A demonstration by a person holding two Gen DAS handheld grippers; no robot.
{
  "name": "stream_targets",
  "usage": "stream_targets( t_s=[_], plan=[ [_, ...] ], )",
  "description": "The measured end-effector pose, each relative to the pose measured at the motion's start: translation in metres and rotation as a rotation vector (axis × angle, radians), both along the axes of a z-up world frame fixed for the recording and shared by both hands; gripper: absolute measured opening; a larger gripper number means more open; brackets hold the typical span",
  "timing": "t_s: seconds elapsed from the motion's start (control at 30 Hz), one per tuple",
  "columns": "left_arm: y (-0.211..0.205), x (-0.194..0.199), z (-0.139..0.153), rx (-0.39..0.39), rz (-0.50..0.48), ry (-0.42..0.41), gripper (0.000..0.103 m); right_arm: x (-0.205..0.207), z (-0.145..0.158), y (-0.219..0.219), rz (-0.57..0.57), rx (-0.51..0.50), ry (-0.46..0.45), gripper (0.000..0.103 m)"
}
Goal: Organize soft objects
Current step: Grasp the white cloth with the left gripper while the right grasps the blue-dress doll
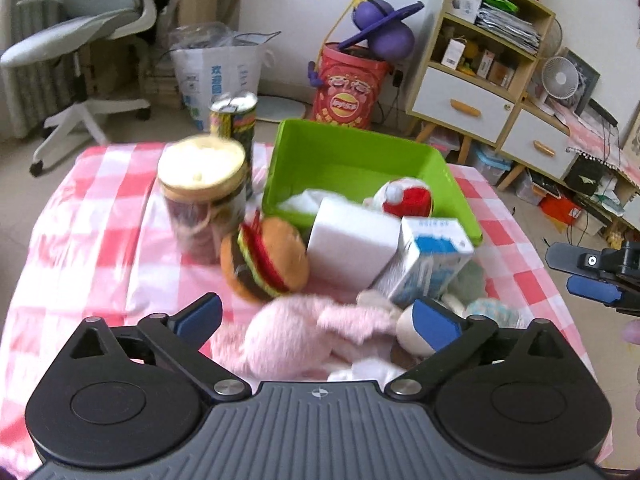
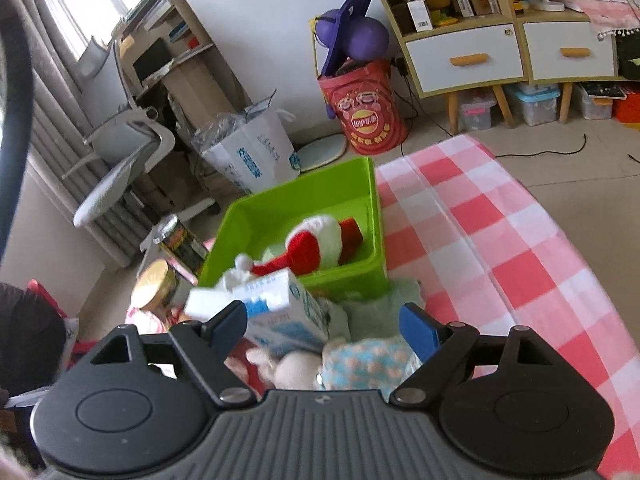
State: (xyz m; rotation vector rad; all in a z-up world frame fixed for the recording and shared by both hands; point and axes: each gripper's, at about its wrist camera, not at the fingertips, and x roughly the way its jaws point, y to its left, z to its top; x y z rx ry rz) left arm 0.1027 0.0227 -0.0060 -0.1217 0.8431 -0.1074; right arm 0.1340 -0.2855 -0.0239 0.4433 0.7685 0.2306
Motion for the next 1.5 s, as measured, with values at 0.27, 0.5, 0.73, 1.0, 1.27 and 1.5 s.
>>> stream_targets(
  t_s=[0.27, 0.5, 0.73, 1.0, 1.27, 1.5],
  plan=[
    [-0.009, -0.023, -0.044, 0.042, -0.001, -0.005, 0.097, -0.008, -0.036, 0.008, 0.064, -0.109, 0.046, 0.062],
    [-0.016, -0.029, -0.066, 0.036, -0.07, -0.004, 0.097, -0.011, -0.056, 0.01, 0.13, -0.197, 0.032, 0.062],
    [-0.025, -0.034, -0.082, -0.01, -0.142, -0.001, 0.097, -0.017, -0.078, 0.028, 0.204, -0.335, -0.019, 0.062],
    [-0.033, -0.035, -0.089, -0.036, -0.215, -0.019, 0.093, -0.018, -0.086, 0.039, 0.22, -0.398, -0.083, 0.062],
    [-0.04, -0.032, -0.093, -0.063, -0.26, 0.004, 0.076, -0.019, -0.094, 0.054, 0.256, -0.47, -0.111, 0.061],
    [-0.035, -0.028, -0.094, -0.123, -0.264, 0.035, 0.052, -0.016, -0.097, 0.055, 0.233, -0.471, -0.104, 0.039]
  ],
)
